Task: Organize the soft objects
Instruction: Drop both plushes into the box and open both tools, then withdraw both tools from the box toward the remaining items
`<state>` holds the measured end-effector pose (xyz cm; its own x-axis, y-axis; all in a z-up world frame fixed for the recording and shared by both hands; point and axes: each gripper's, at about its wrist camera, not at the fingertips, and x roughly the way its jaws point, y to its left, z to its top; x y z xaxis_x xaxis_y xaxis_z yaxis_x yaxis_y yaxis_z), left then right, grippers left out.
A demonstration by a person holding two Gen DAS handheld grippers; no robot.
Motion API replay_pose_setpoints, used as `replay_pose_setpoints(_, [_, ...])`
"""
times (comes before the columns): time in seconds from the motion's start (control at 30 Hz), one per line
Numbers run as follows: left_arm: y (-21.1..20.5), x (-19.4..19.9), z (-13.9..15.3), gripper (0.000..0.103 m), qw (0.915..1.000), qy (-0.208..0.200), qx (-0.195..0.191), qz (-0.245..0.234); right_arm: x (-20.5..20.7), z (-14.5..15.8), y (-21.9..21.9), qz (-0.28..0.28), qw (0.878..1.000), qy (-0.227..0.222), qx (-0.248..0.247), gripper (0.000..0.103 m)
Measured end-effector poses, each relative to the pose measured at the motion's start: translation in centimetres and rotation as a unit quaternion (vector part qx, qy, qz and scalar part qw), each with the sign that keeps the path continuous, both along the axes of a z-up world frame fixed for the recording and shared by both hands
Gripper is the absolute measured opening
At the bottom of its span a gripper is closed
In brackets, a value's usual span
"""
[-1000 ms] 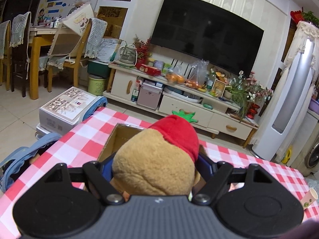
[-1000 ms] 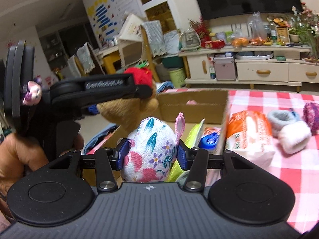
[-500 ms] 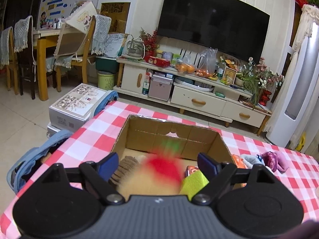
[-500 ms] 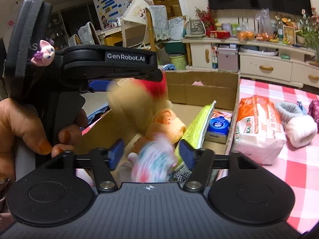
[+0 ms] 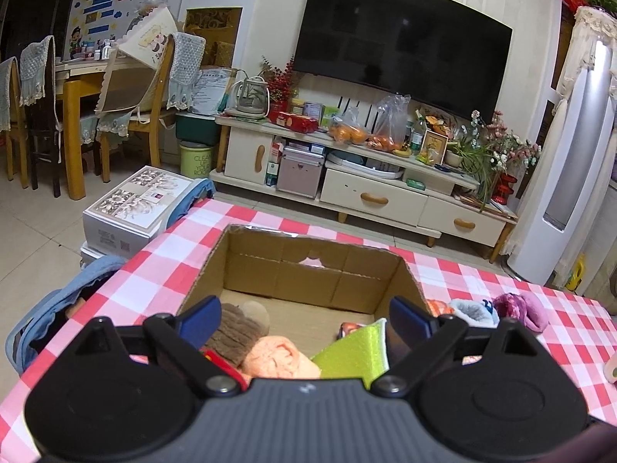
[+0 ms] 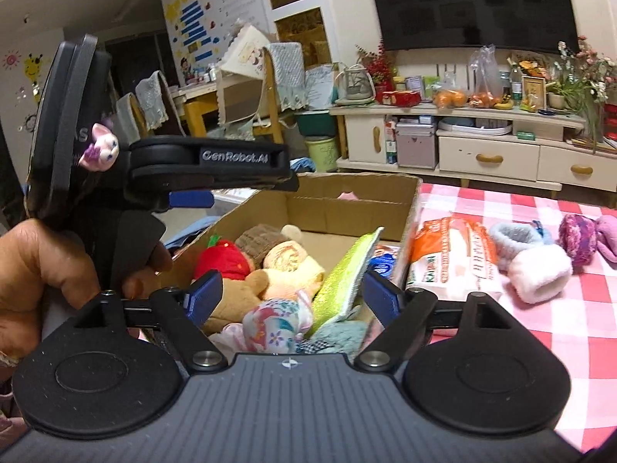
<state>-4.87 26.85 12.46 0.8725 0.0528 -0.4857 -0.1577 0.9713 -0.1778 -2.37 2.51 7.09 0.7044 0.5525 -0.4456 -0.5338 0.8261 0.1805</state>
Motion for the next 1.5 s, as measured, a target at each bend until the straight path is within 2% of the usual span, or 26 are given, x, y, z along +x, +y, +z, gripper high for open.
replay_pose_setpoints(0.3, [-1.5, 0.5, -0.1, 0.094, 0.9998, 0.006, 0.011, -0.012, 0.5, -0.7, -1.6, -0.038, 0.999, 0.011, 0.013, 0.103])
replay_pose_setpoints(0.4, [-2.2, 0.6, -0.1, 0.102, 0.9997, 0.008, 0.015, -0.015, 0.4, -0.8, -1.9, -0.046, 0.999, 0.012, 0.015, 0.103])
replay_pose_setpoints(1.5, [-10.0, 2.5, -0.7, 0.102, 0.9935, 0.023, 0.091, -0.064, -0.8, -1.6, -4.5, -0.139, 0.988, 0.036, 0.060, 0.103])
